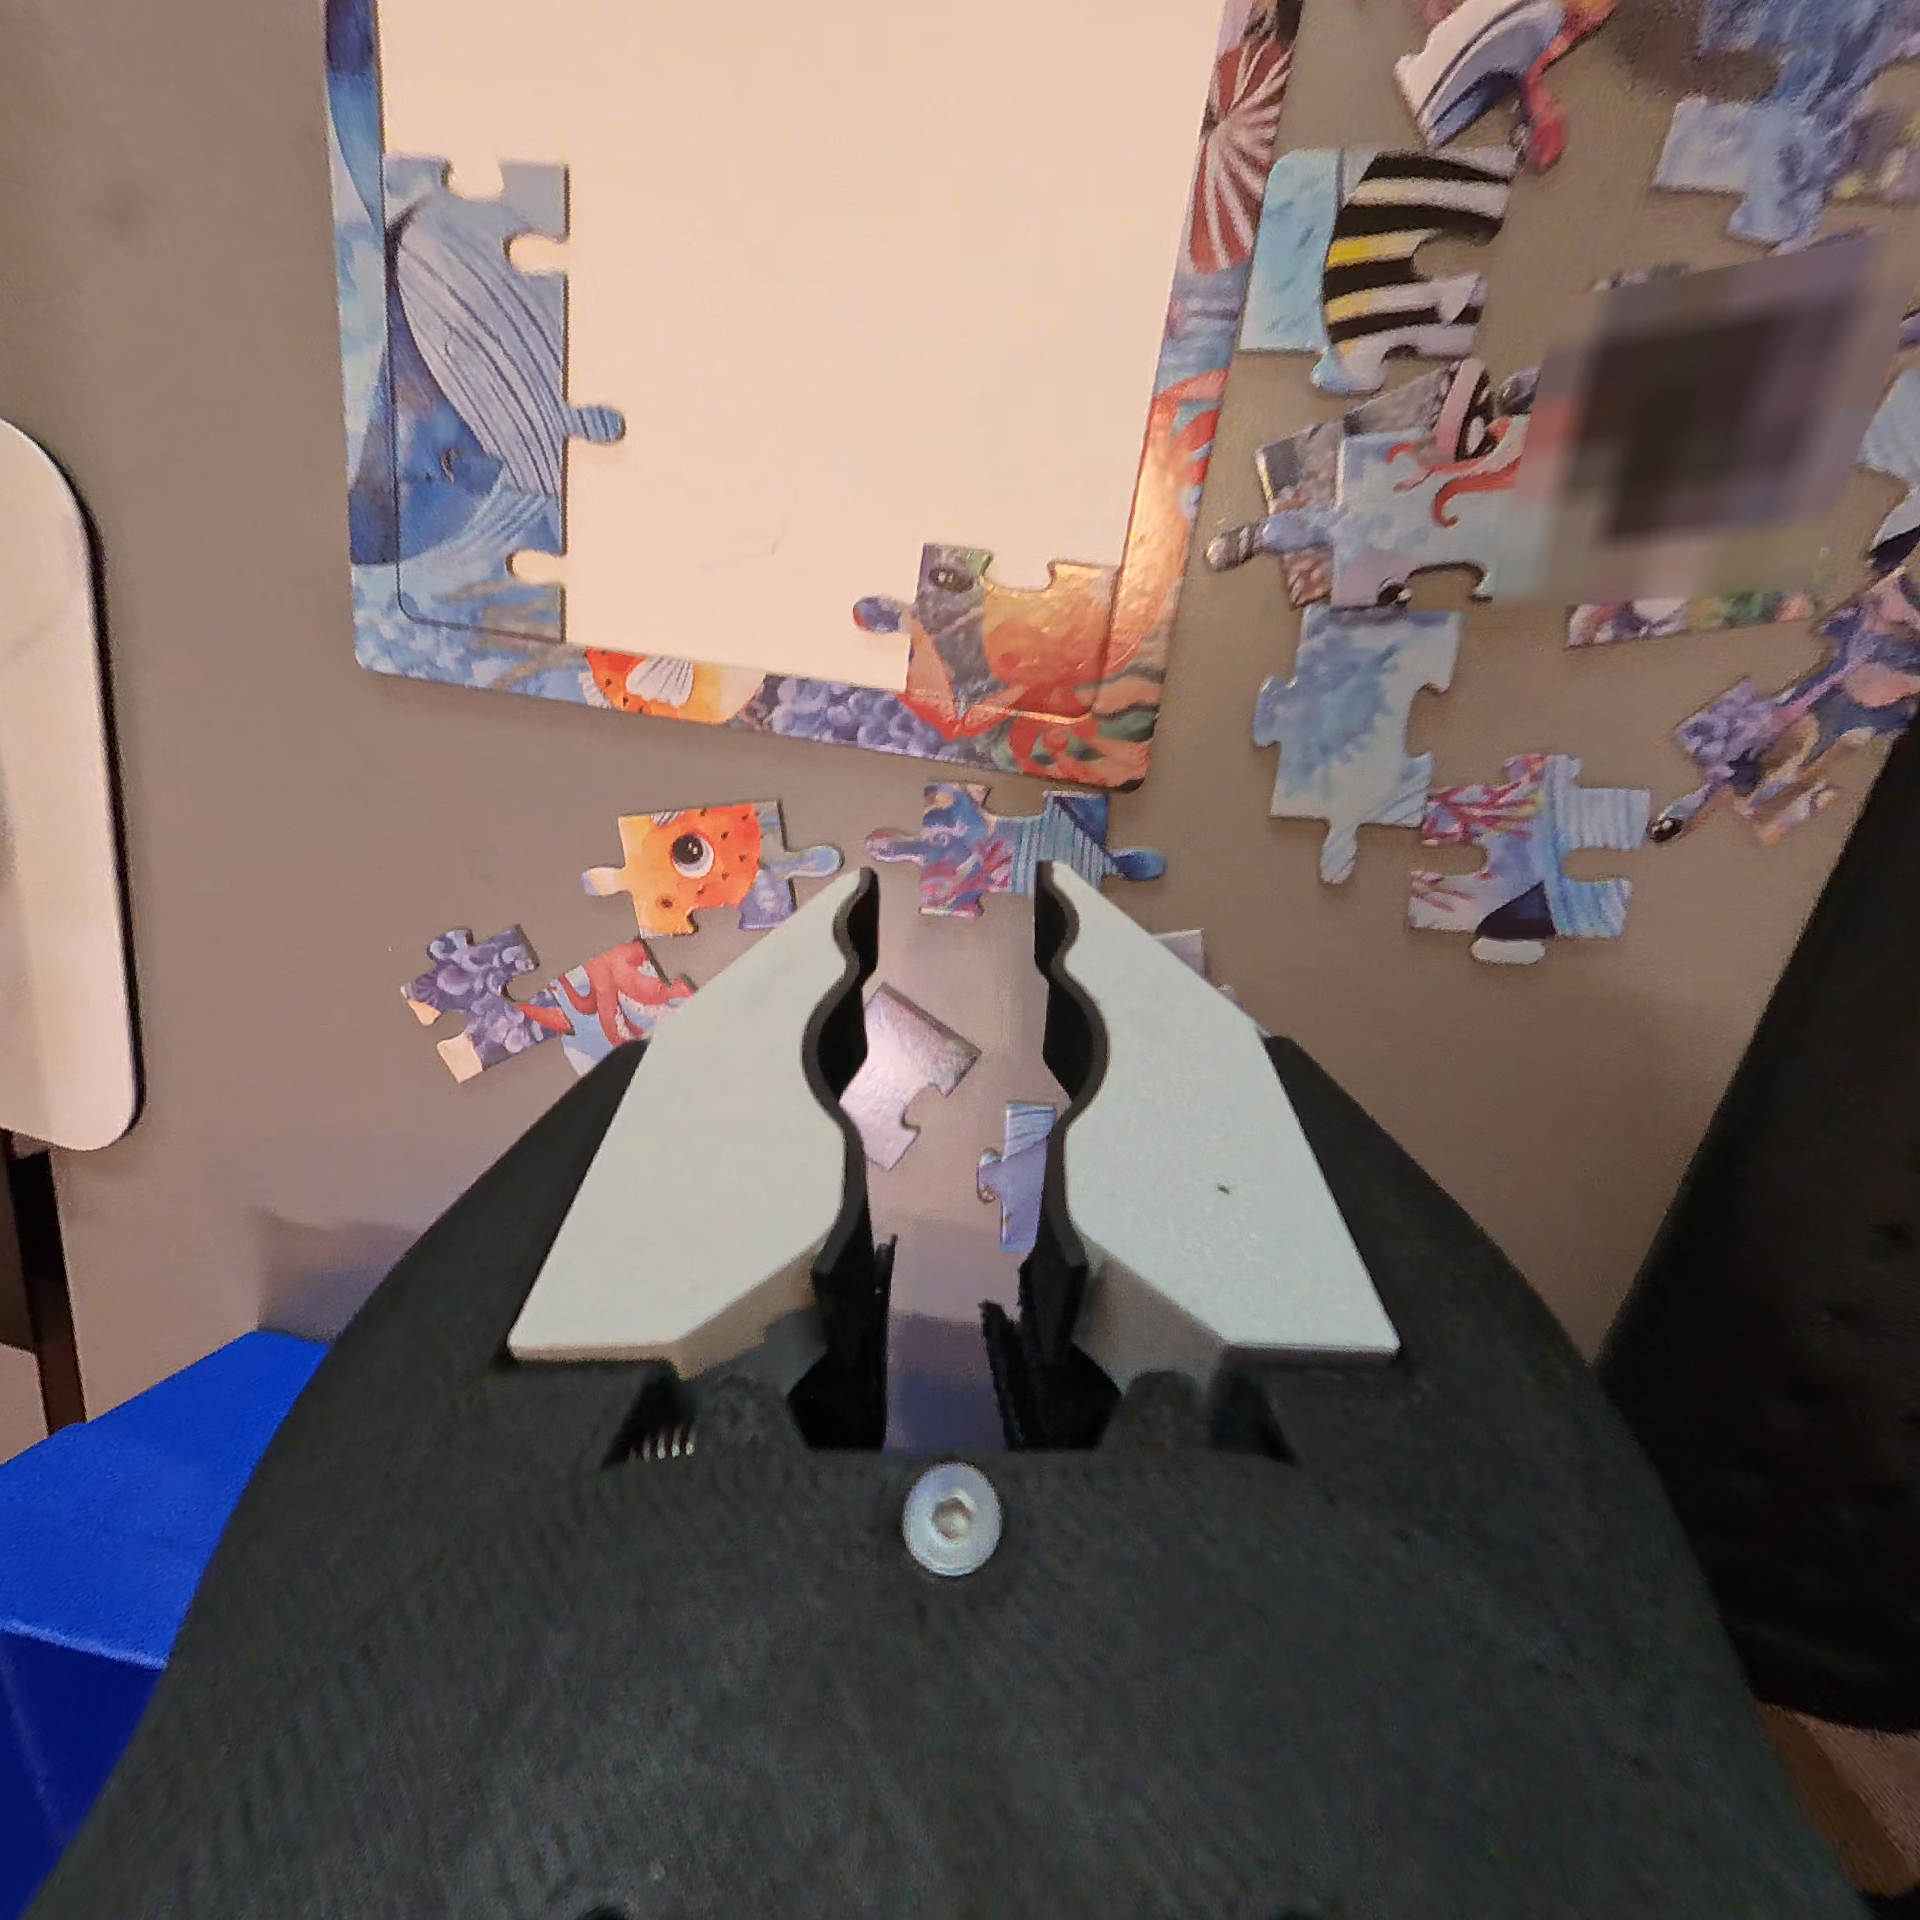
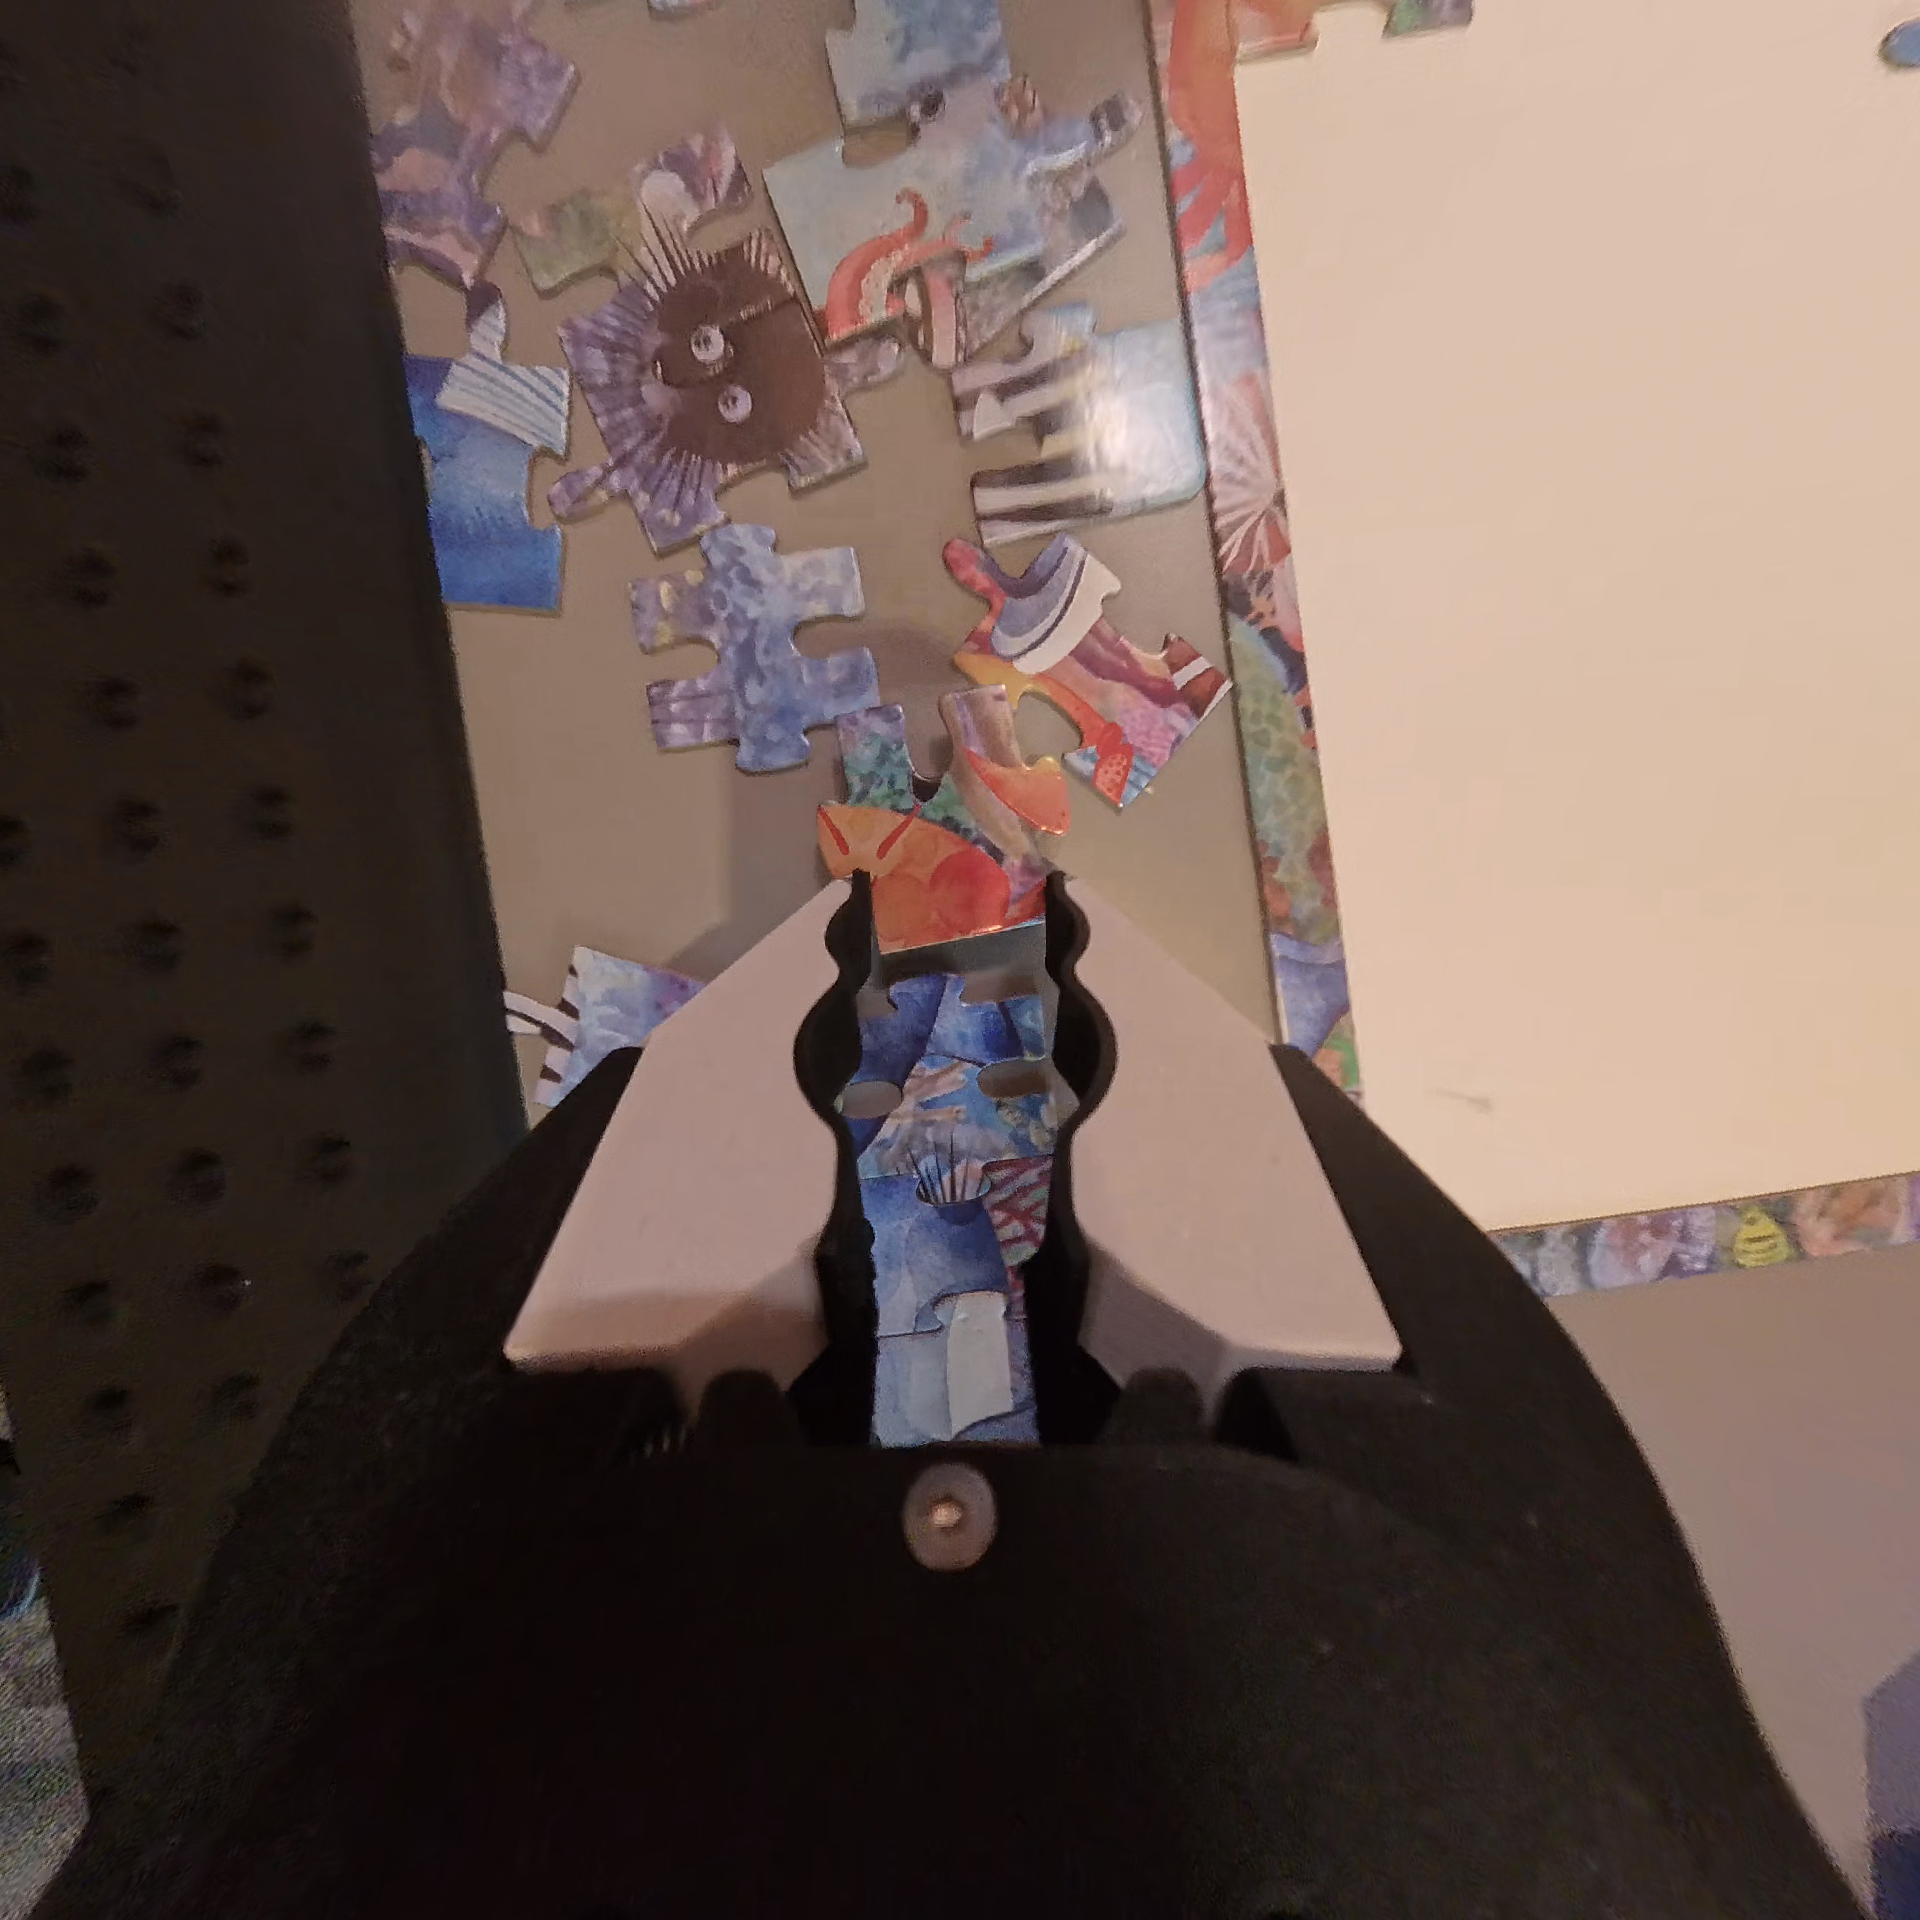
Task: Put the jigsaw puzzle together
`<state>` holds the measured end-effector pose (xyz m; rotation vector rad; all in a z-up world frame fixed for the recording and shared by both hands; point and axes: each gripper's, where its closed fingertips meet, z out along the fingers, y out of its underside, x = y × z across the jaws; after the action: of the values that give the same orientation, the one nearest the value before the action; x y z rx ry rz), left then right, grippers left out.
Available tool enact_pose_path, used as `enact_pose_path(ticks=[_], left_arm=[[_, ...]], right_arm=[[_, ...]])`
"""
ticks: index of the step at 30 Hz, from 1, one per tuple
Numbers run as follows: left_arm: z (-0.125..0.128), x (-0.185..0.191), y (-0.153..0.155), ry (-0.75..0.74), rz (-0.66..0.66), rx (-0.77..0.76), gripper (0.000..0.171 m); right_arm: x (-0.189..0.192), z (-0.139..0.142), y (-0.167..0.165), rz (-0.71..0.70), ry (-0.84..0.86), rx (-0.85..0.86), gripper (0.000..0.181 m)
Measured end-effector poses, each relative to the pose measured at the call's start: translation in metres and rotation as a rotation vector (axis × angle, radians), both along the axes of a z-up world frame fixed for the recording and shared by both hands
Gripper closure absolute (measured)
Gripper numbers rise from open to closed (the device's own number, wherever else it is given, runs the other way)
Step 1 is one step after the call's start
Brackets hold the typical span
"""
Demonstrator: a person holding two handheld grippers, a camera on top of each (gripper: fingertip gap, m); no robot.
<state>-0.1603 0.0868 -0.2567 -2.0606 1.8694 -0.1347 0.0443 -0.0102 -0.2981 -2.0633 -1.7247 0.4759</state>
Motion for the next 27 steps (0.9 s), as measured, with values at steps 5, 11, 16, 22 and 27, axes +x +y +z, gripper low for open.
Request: enact_pose_path(ticks=[5,11,16,22,27], left_arm=[[0.001,0.015,-0.006,-0.084,0.016,0.019,0.141],[-0.021,0.027,-0.009,-0.115,0.030,-0.034,0.137],[-0.038,0.032,-0.015,-0.115,0.005,-0.070,0.133],[-0.047,0.032,-0.011,-0.121,-0.011,-0.073,0.131],[-0.050,0.030,-0.010,-0.109,-0.017,-0.066,0.130]], right_arm=[[-0.024,0.032,0.048,-0.108,0.073,0.065,0.150],[-0.052,0.005,0.114,-0.284,0.037,-0.024,0.149],[-0.066,0.003,0.109,-0.280,0.084,-0.159,0.135],[-0.052,0.008,0.112,-0.123,0.031,-0.106,0.143],[-0.054,-0.005,0.120,0.084,-0.070,0.017,0.141]])
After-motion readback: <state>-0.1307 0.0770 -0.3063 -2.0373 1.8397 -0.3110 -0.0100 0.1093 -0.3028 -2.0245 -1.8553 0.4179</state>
